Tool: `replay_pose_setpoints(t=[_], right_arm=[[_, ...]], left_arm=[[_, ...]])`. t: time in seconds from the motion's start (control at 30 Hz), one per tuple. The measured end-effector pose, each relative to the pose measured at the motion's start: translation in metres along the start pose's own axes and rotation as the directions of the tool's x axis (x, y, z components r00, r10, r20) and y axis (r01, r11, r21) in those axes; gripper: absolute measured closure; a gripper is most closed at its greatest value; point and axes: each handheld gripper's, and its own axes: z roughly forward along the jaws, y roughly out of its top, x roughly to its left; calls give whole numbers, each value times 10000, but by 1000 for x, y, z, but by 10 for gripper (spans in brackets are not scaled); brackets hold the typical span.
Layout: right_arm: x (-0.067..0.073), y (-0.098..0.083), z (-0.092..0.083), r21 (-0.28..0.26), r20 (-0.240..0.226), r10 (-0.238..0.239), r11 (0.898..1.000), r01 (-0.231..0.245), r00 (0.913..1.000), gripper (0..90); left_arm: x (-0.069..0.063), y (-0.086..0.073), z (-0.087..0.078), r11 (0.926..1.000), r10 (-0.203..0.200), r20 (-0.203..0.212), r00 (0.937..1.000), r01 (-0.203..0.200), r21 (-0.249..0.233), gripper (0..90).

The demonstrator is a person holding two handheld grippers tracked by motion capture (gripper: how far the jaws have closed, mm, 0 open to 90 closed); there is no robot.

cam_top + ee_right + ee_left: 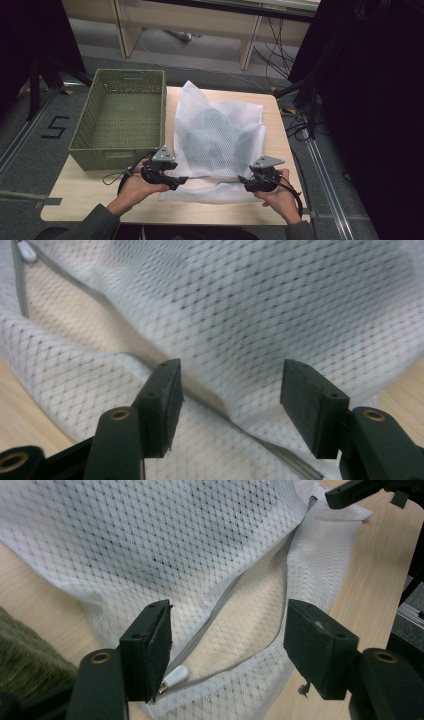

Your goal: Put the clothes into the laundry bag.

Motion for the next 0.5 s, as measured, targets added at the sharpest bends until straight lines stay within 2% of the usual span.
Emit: replay_pose_setpoints(t=[0.17, 0.23, 0.33, 0.37, 0.4, 0.5], right_arm=[[12, 3, 9, 117, 186, -542, 9985, 540, 9984, 421], [17, 5, 16, 139, 435, -722, 9973, 717, 9964, 421], [23, 8, 27, 565, 535, -1166, 9919, 1136, 9917, 438], [23, 9, 32, 607, 749, -1263, 9907, 1219, 9892, 474], [22, 11, 34, 725, 787, -1336, 9891, 1280, 9879, 557], [18, 14, 32, 541, 884, -1400, 9893, 1356, 9862, 819]], left_arm=[[-1, -2, -4, 10000, 42, -19, 10000, -42, 24, 340], [-2, -2, -3, 9999, -145, -35, 9999, 145, -78, 329], [0, -3, -5, 10000, -43, -50, 10000, 43, 50, 325], [0, -4, -5, 9999, -134, -65, 9999, 134, 64, 325], [0, -4, -5, 9999, -127, -72, 9999, 128, 95, 325], [1, -4, -4, 9998, -108, -82, 9999, 109, 150, 323]])
